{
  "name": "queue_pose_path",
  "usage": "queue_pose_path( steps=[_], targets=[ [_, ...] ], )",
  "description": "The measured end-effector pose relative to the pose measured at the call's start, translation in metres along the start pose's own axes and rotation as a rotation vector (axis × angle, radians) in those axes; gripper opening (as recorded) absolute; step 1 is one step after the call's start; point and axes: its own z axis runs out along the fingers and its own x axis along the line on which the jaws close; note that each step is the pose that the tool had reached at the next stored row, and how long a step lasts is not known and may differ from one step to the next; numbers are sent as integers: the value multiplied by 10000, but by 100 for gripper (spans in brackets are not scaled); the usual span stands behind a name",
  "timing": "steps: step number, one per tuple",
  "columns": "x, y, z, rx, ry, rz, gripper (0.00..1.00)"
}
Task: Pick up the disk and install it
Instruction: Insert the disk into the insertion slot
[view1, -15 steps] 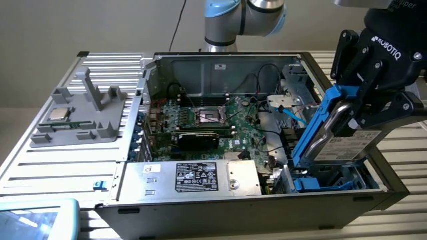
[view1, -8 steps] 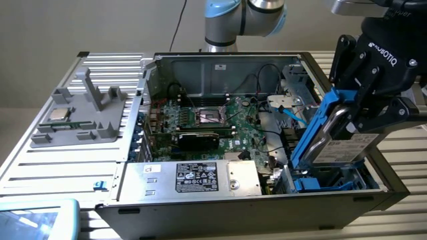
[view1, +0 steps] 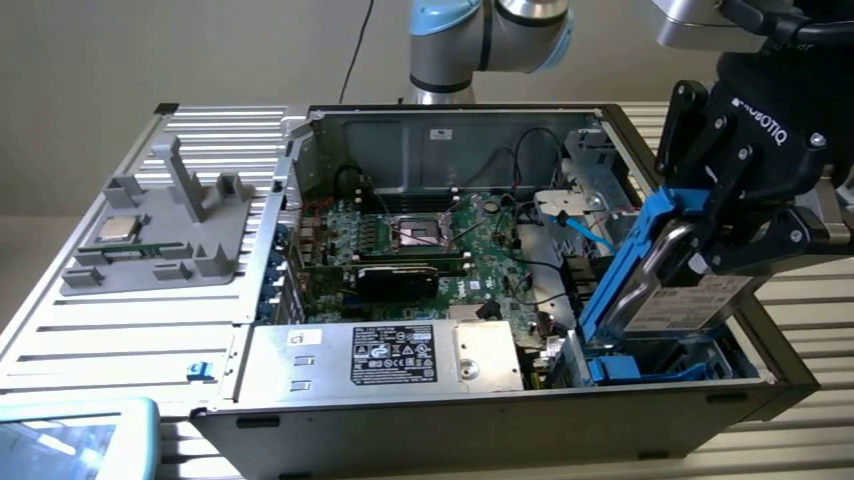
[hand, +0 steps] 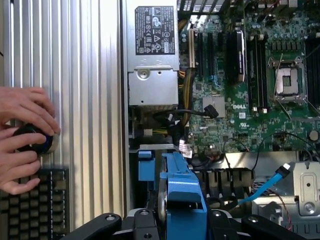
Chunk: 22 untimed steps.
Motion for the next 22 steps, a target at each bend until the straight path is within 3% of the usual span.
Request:
queue_pose_path(
  steps=[22],
  targets=[
    [24,-5,107,0,-1,0,37]
  ],
)
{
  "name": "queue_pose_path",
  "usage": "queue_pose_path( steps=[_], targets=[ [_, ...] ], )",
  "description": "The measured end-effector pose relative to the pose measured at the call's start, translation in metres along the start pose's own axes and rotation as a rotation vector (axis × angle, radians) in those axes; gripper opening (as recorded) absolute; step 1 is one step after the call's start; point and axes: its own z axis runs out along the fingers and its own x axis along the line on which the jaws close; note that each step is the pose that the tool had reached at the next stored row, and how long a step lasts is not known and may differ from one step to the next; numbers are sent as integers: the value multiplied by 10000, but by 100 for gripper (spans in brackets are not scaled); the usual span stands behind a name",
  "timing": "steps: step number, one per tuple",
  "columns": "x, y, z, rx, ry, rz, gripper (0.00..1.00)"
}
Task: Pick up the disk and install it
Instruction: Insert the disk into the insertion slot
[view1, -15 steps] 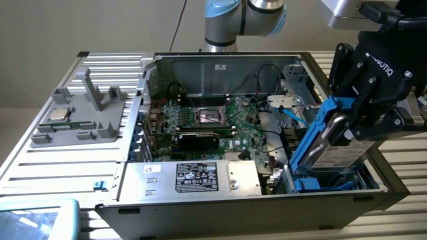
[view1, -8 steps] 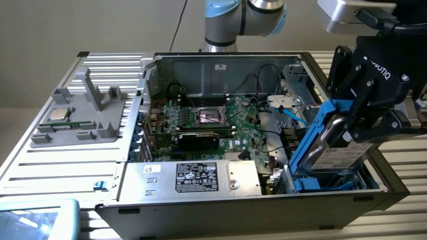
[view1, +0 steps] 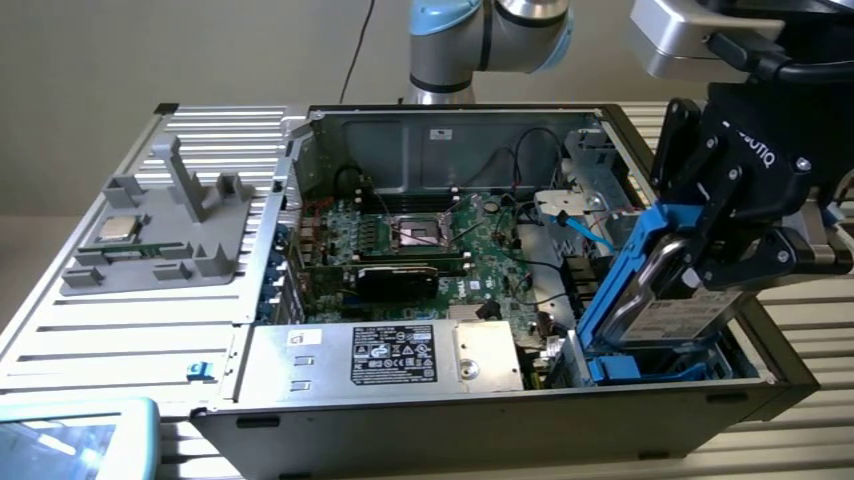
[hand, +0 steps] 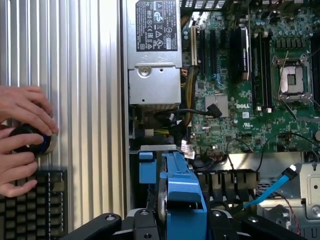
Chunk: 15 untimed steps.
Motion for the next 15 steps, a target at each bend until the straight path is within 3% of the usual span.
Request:
queue_pose_path(
  steps=[15],
  targets=[
    [2,-3,85,0,0,0,37]
  ],
)
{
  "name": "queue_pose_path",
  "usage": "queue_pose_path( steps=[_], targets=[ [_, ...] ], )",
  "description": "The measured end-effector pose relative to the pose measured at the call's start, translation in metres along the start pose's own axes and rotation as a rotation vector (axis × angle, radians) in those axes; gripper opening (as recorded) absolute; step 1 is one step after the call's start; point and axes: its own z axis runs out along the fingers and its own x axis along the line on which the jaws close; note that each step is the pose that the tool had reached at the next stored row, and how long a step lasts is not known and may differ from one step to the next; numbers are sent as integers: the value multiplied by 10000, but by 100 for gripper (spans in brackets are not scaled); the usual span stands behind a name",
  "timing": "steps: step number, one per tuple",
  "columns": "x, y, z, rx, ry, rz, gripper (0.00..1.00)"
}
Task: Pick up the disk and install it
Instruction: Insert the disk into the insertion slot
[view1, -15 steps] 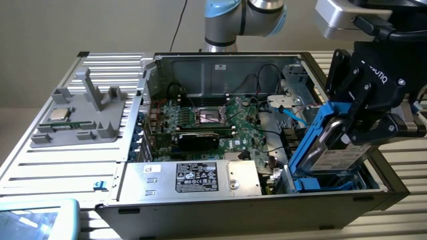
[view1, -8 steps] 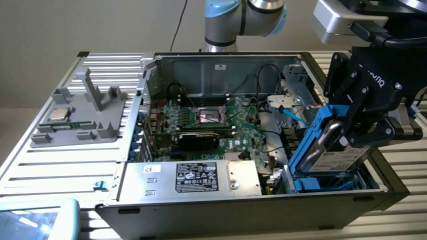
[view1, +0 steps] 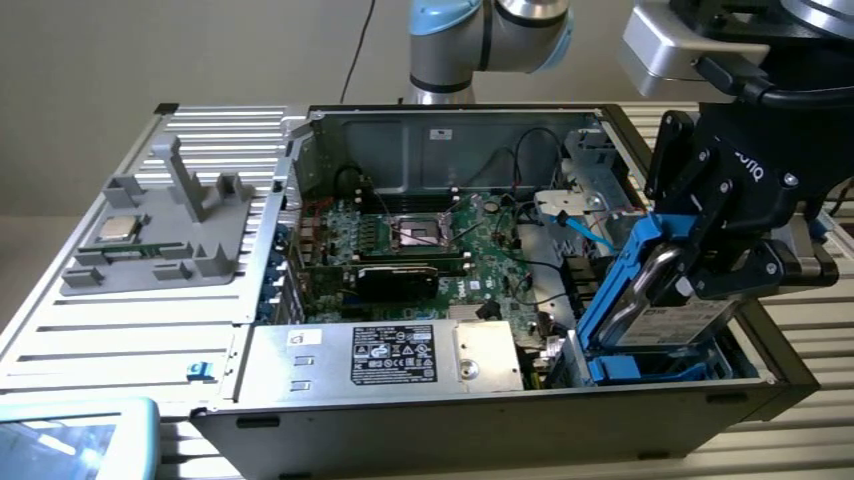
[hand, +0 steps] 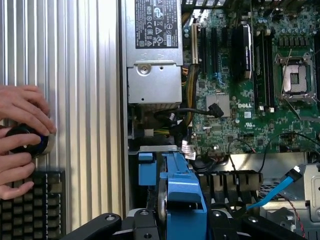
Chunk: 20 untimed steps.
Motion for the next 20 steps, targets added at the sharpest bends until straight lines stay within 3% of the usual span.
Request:
queue_pose_path(
  steps=[20],
  targets=[
    [2,-2,59,0,-2,0,37]
  ],
)
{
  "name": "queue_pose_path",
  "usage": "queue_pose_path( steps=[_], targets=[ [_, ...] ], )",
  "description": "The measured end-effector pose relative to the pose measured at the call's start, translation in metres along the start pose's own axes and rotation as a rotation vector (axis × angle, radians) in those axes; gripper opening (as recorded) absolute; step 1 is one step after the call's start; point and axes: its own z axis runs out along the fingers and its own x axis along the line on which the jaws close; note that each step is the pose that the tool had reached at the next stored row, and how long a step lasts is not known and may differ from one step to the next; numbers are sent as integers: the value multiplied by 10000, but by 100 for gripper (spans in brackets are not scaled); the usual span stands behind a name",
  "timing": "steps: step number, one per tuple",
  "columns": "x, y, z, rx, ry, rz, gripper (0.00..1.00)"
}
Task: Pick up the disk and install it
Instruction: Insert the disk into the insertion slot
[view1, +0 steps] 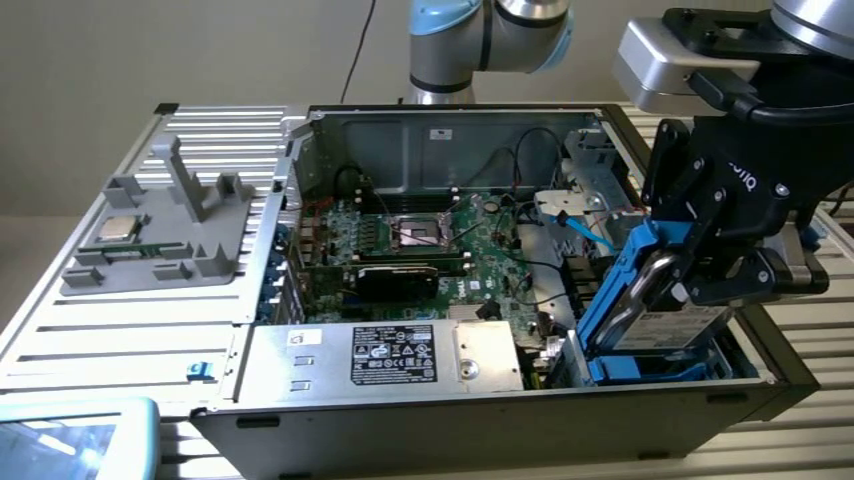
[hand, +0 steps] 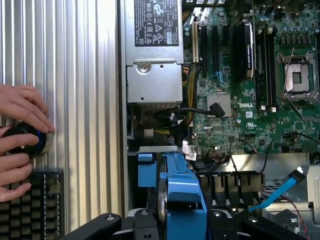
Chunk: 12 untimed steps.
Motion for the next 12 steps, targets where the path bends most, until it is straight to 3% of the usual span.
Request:
queue_pose_path(
  steps=[12],
  targets=[
    [1,-1,26,1,3,0,37]
  ],
)
